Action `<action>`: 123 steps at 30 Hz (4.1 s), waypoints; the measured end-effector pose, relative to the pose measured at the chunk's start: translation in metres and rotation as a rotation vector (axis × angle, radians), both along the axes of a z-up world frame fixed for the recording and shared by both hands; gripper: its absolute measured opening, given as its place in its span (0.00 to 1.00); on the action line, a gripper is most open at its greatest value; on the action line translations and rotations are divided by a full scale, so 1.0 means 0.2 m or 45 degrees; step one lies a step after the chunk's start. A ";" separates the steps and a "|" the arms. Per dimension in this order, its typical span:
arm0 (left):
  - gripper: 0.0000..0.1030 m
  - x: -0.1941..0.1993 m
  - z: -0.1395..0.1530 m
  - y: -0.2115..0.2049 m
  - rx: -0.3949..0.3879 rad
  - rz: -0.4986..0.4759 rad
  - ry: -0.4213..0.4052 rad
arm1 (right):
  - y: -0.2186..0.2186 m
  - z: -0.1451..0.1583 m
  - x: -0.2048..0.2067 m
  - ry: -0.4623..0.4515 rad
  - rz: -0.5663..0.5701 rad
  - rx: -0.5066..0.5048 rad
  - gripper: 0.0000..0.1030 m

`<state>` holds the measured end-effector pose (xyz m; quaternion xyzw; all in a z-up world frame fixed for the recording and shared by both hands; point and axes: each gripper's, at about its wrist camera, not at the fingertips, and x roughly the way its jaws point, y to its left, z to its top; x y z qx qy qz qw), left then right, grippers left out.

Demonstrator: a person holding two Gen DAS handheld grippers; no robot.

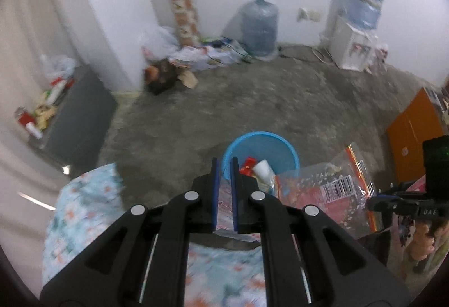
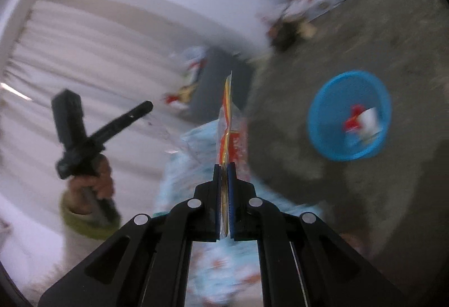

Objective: Collect trash

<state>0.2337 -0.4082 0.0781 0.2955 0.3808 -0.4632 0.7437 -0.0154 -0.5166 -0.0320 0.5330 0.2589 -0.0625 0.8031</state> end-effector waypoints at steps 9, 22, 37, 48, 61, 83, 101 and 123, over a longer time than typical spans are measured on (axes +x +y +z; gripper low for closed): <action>0.06 0.08 -0.63 -0.52 0.180 0.003 0.119 | -0.21 -0.34 0.17 0.272 -0.132 -0.053 0.05; 0.44 0.30 -1.31 -0.82 0.337 0.152 0.258 | -0.48 -0.96 0.52 0.633 -0.223 -0.017 0.19; 0.51 0.28 -0.98 -0.67 0.152 0.170 0.189 | -0.31 -0.81 0.44 0.526 -0.169 -0.096 0.39; 0.62 0.25 -0.71 -0.45 0.154 0.119 0.128 | 0.08 -1.09 0.54 0.632 0.203 -0.129 0.39; 0.68 0.51 -0.39 -0.04 0.188 0.217 0.140 | 0.49 -1.53 1.11 0.905 0.680 -0.634 0.52; 0.81 0.54 0.31 1.05 0.052 0.570 0.101 | 0.50 -2.41 2.31 1.257 0.920 -0.876 0.89; 0.81 0.38 0.41 1.52 -0.141 0.933 0.047 | 0.30 -2.52 2.24 1.243 0.813 -0.603 0.02; 0.81 0.04 0.56 1.92 -0.474 0.976 -0.005 | -0.50 -1.51 1.20 0.813 0.020 -0.253 0.54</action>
